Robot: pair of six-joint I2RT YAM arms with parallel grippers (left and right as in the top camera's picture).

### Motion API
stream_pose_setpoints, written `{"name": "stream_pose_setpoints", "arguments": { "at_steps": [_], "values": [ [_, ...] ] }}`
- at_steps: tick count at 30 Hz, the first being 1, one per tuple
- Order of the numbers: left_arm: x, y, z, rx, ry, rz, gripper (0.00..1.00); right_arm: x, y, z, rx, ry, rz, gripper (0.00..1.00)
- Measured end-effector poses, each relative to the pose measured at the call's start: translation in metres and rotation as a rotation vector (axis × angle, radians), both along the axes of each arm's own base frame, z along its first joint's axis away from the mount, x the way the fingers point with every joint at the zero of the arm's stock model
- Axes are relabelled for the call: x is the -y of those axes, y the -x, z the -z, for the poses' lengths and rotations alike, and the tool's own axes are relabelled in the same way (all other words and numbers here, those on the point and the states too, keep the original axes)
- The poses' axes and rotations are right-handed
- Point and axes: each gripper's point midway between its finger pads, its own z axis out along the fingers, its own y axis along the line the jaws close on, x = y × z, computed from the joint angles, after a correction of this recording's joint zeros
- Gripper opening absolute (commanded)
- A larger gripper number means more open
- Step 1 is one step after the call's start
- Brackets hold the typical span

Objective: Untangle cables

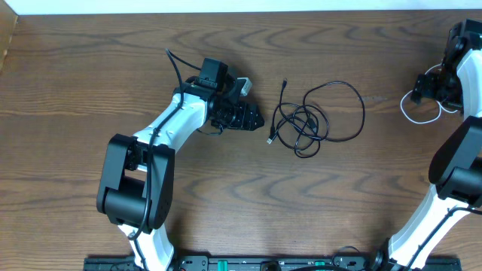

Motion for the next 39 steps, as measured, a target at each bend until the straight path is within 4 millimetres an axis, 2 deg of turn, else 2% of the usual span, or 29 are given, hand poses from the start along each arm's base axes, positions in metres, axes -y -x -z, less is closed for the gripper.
{"name": "stream_pose_setpoints", "arguments": {
  "at_steps": [26, 33, 39],
  "values": [
    [0.0, 0.0, 0.0, 0.0, 0.0, 0.0, 0.79, 0.0, 0.0, 0.0, 0.001, 0.0, 0.0, 0.99],
    [0.0, 0.0, 0.0, 0.0, 0.0, 0.0, 0.79, 0.006, -0.019, -0.003, 0.081, 0.026, 0.0, 0.99],
    [0.0, 0.0, 0.0, 0.0, 0.0, 0.0, 0.79, 0.007, -0.02, -0.003, 0.085, 0.028, 0.0, 0.99]
  ]
}}
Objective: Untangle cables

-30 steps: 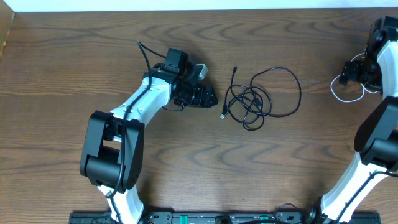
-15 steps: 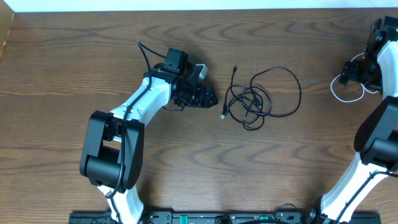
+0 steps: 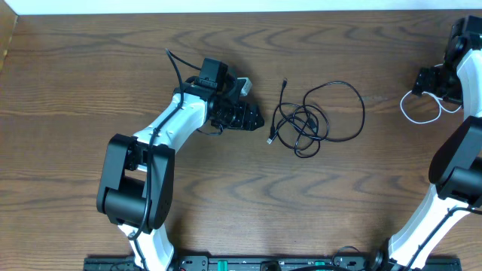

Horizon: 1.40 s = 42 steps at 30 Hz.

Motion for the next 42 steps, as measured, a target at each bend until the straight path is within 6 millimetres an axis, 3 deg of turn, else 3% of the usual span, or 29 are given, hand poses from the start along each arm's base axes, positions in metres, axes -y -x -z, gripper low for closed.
{"name": "stream_pose_setpoints", "arguments": {
  "at_steps": [5, 14, 21, 30, 42],
  "values": [
    [0.0, 0.0, 0.0, 0.0, 0.0, 0.0, 0.79, -0.003, -0.003, 0.001, 0.013, -0.017, -0.004, 0.99],
    [0.0, 0.0, 0.0, 0.0, 0.0, 0.0, 0.79, -0.077, 0.014, 0.009, -0.022, -0.429, -0.04, 0.99],
    [0.0, 0.0, 0.0, 0.0, 0.0, 0.0, 0.79, -0.122, 0.039, -0.001, -0.102, -0.67, -0.075, 0.89],
    [0.0, 0.0, 0.0, 0.0, 0.0, 0.0, 0.79, -0.161, 0.043, -0.007, -0.145, -0.736, -0.15, 0.89],
    [0.0, 0.0, 0.0, 0.0, 0.0, 0.0, 0.79, -0.232, 0.04, -0.007, -0.194, -0.732, -0.334, 0.92]
  ]
}}
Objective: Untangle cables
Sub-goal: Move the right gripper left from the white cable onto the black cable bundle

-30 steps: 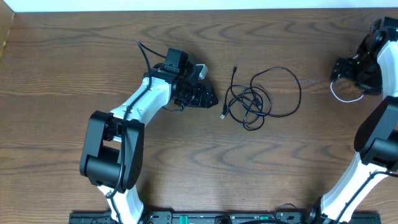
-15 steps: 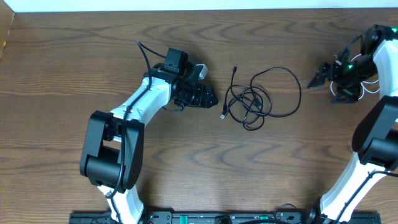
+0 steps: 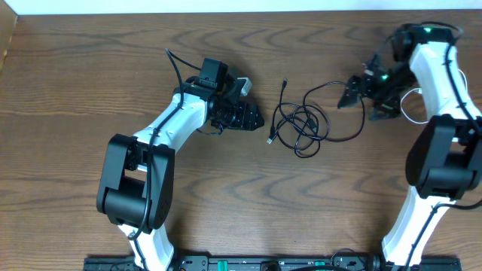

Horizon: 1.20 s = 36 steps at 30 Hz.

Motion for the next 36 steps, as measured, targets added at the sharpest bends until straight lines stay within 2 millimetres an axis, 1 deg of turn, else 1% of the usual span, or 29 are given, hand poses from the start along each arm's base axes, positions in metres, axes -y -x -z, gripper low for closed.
{"name": "stream_pose_setpoints", "arguments": {
  "at_steps": [7, 9, 14, 19, 21, 24, 26, 32, 36],
  "values": [
    [0.0, 0.0, 0.0, 0.0, 0.0, 0.0, 0.79, -0.039, 0.002, 0.001, 0.019, 0.001, -0.097, 0.95],
    [0.0, 0.0, 0.0, 0.0, 0.0, 0.0, 0.79, -0.051, 0.004, 0.001, 0.021, 0.001, -0.121, 0.99],
    [0.0, 0.0, 0.0, 0.0, 0.0, 0.0, 0.79, -0.079, 0.007, 0.001, 0.036, 0.0, -0.178, 0.99],
    [0.0, 0.0, 0.0, 0.0, 0.0, 0.0, 0.79, -0.101, 0.01, 0.002, 0.049, -0.001, -0.216, 0.99],
    [0.0, 0.0, 0.0, 0.0, 0.0, 0.0, 0.79, -0.106, 0.01, 0.002, 0.053, -0.001, -0.223, 0.99],
    [0.0, 0.0, 0.0, 0.0, 0.0, 0.0, 0.79, -0.113, 0.009, 0.002, 0.064, -0.002, -0.227, 0.99],
    [0.0, 0.0, 0.0, 0.0, 0.0, 0.0, 0.79, -0.114, 0.006, 0.003, 0.074, 0.007, -0.217, 0.99],
    [0.0, 0.0, 0.0, 0.0, 0.0, 0.0, 0.79, -0.1, -0.007, 0.012, 0.096, 0.115, -0.141, 0.99],
    [0.0, 0.0, 0.0, 0.0, 0.0, 0.0, 0.79, -0.094, -0.013, 0.025, 0.114, 0.155, -0.108, 0.99]
  ]
}}
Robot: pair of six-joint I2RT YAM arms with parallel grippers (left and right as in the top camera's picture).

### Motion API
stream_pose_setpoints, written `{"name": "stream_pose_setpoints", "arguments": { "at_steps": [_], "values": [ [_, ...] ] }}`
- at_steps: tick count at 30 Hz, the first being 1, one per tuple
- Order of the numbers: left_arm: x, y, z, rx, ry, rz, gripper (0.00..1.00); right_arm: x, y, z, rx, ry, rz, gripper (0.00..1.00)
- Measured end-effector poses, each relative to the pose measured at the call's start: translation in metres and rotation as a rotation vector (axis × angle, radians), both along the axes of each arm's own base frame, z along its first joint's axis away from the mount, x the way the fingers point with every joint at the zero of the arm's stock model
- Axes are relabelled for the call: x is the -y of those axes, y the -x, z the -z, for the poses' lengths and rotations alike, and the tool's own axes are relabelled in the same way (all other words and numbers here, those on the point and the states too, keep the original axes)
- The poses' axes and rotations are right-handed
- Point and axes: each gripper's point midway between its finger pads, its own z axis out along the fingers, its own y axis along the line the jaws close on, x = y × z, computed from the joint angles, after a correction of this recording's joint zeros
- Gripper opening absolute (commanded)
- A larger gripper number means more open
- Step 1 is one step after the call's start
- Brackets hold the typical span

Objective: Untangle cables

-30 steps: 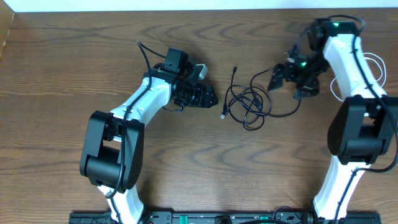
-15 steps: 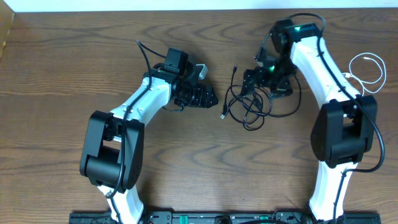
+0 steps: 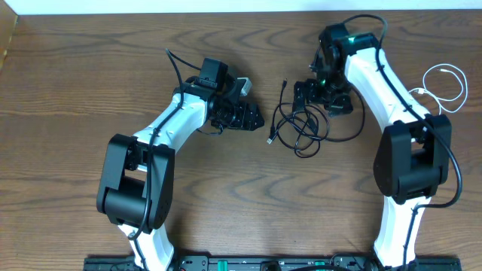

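A tangle of thin black cable lies in loops at the table's middle, one plug end pointing to the far side and another at the left. My right gripper hangs over the tangle's upper part; its jaws are too dark to read. A white cable lies in a loop at the far right, apart from the tangle. My left gripper rests just left of the black tangle, nothing visible between its fingers, its state unclear.
The brown wooden table ends at a white strip along the far side. A dark rail runs along the near edge between the two arm bases.
My right gripper has moved left from the tangle's right side to above its upper loops. The white cable now lies uncovered at the far right. The left arm has not moved.
My right gripper was at the far right over the white cable for two moments. Then it stood by the right edge of the black tangle, the white cable left behind. Now it is over the tangle. The left arm stayed put throughout.
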Motion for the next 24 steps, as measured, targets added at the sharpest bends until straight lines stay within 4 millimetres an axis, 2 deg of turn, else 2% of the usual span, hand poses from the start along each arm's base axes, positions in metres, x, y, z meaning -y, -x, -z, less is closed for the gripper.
{"name": "stream_pose_setpoints", "arguments": {
  "at_steps": [6, 11, 24],
  "values": [
    [0.0, 0.0, 0.0, -0.001, 0.0, 0.0, 0.79, 0.004, 0.004, 0.033, -0.005, 0.02, 0.052, 0.99],
    [0.0, 0.0, 0.0, -0.002, -0.001, 0.0, 0.79, 0.003, 0.017, 0.061, -0.034, 0.003, 0.077, 0.99],
    [0.0, 0.0, 0.0, -0.002, -0.001, 0.0, 0.79, -0.02, 0.016, 0.055, 0.022, -0.156, 0.082, 0.99]
  ]
}}
